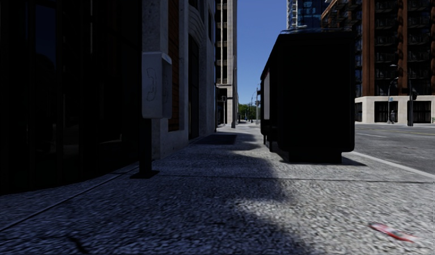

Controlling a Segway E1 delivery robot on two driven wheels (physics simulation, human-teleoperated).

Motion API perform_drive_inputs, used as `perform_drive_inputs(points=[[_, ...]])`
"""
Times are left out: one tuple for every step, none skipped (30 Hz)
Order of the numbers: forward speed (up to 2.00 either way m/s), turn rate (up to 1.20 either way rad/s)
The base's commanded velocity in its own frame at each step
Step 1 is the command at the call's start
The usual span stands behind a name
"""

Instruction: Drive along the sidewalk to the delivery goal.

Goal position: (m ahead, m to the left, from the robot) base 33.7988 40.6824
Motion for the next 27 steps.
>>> perform_drive_inputs(points=[[2.0,0.0],[2.0,0.0],[2.0,-0.08],[2.0,-0.21],[2.0,-0.28],[2.0,-0.28],[2.0,-0.31],[2.0,-0.31],[2.0,-0.32],[2.0,-0.32],[2.0,-0.32],[2.0,-0.32],[2.0,-0.32],[2.0,-0.32],[2.0,-0.32],[2.0,-0.32],[2.0,-0.32],[2.0,-0.32],[2.0,-0.26],[2.0,-0.01],[2.0,0.0],[2.0,0.0],[2.0,0.0],[2.0,0.0],[2.0,0.0],[2.0,0.0],[2.0,0.0]])
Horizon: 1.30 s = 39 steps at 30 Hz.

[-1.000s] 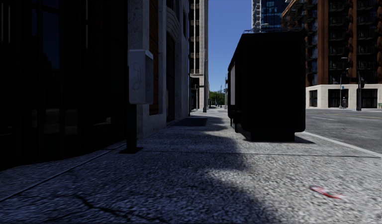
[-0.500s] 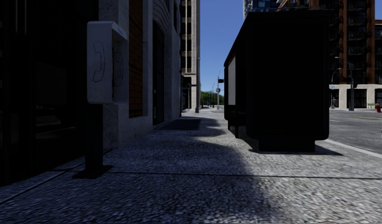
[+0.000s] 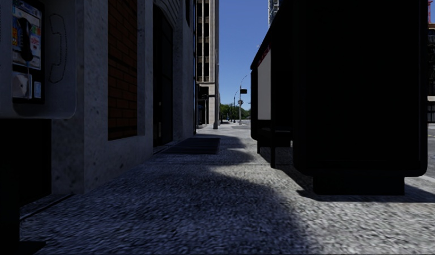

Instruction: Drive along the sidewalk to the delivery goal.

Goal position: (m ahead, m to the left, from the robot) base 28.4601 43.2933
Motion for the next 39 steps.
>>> perform_drive_inputs(points=[[2.0,0.0],[2.0,0.0],[2.0,0.0],[2.0,0.0],[2.0,0.0],[2.0,0.0],[2.0,0.0],[2.0,0.0],[2.0,0.0],[2.0,0.0],[2.0,0.0],[2.0,0.0],[2.0,0.0],[2.0,0.0],[2.0,0.0],[2.0,0.0],[2.0,0.0],[2.0,0.0],[2.0,0.0],[2.0,0.0],[2.0,0.0],[2.0,0.0],[2.0,0.0],[2.0,0.0],[2.0,0.0],[2.0,0.0],[2.0,0.0],[2.0,0.0],[2.0,0.0],[2.0,0.0],[2.0,0.0],[2.0,0.0],[2.0,0.0],[2.0,0.0],[2.0,0.0],[2.0,0.0],[2.0,0.0],[2.0,0.0],[2.0,0.0]])
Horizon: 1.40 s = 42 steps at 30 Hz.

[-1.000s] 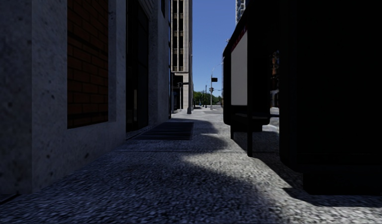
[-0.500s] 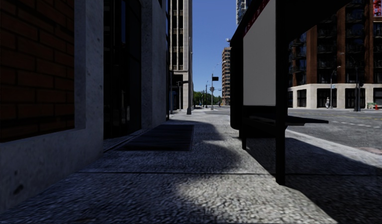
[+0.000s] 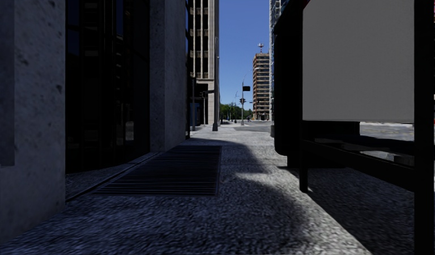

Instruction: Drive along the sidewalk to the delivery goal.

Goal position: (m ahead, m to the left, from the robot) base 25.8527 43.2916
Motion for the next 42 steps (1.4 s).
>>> perform_drive_inputs(points=[[2.0,0.0],[2.0,0.0],[2.0,0.0],[2.0,0.0],[2.0,0.0],[2.0,0.0],[2.0,0.0],[2.0,0.0],[2.0,0.0],[2.0,0.0],[2.0,0.0],[2.0,0.0],[2.0,0.0],[2.0,0.0],[2.0,0.0],[2.0,0.0],[2.0,0.0],[2.0,0.0],[2.0,0.0],[2.0,0.0],[2.0,0.0],[2.0,0.0],[2.0,0.0],[2.0,0.0],[2.0,0.0],[2.0,0.0],[2.0,0.0],[2.0,0.0],[2.0,0.0],[2.0,0.0],[2.0,0.0],[2.0,0.0],[2.0,0.0],[2.0,0.0],[2.0,0.0],[2.0,0.0],[2.0,0.0],[2.0,0.0],[2.0,0.0],[2.0,0.0],[2.0,0.0],[2.0,0.0]])
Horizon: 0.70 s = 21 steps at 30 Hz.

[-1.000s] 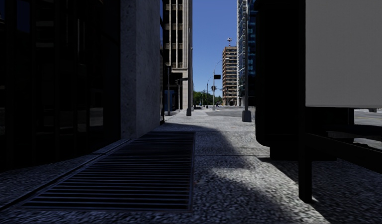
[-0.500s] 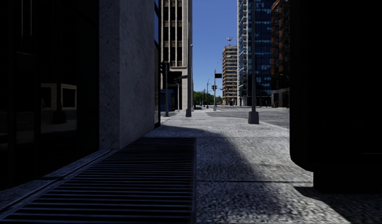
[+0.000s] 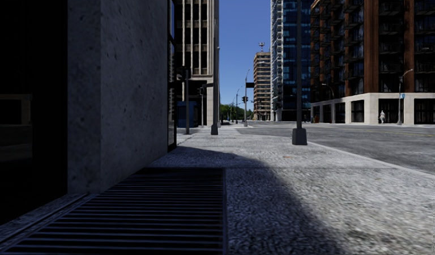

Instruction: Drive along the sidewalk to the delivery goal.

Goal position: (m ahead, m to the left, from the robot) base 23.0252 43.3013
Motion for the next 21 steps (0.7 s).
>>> perform_drive_inputs(points=[[2.0,0.0],[2.0,-0.05],[2.0,-0.05],[2.0,-0.09],[2.0,-0.1],[2.0,-0.11],[2.0,-0.11],[2.0,-0.11],[2.0,-0.11],[2.0,-0.11],[2.0,-0.12],[2.0,-0.13],[2.0,-0.13],[2.0,-0.13],[2.0,-0.13],[2.0,-0.13],[2.0,-0.13],[2.0,-0.13],[2.0,-0.13],[2.0,-0.13],[2.0,-0.13]])
